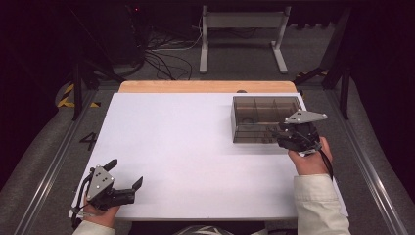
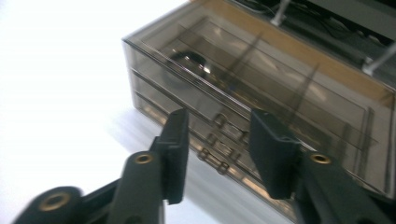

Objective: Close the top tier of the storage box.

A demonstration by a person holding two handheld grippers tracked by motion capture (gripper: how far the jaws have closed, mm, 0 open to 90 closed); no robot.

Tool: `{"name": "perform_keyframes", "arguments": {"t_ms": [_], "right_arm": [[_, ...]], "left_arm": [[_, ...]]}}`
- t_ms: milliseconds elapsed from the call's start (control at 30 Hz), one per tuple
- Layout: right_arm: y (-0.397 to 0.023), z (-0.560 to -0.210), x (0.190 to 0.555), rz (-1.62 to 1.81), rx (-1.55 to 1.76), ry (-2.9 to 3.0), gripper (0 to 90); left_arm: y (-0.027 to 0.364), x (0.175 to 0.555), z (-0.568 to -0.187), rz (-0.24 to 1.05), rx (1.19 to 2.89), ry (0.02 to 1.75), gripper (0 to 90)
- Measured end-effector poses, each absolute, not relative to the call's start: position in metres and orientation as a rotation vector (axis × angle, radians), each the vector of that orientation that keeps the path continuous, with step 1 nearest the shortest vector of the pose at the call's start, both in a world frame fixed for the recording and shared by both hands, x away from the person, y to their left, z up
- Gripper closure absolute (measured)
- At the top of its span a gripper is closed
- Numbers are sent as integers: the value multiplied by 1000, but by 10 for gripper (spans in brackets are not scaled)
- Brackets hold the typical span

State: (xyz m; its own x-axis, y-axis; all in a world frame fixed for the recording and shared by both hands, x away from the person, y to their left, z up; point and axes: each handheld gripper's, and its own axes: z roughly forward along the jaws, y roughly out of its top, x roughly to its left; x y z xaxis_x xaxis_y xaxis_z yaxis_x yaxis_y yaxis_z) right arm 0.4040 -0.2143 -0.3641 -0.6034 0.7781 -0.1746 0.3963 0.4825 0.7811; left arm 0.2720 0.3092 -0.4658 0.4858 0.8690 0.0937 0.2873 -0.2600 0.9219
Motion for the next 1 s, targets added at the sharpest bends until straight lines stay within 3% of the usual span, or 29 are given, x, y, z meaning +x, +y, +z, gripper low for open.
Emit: {"name": "perform_keyframes", "arguments": {"t_ms": [467,700,1000], "right_arm": [[-206,-367,387,1149,845,2297,262],[-205,-373,386,1196,845,2330,23],[-205,-389,383,1291,784,2354,0]], "left_arm": [[307,273,-466,770,1793,972,6],[308,274,-466,775,1796,968,6],[307,274,-466,773,1797,968,6]]}}
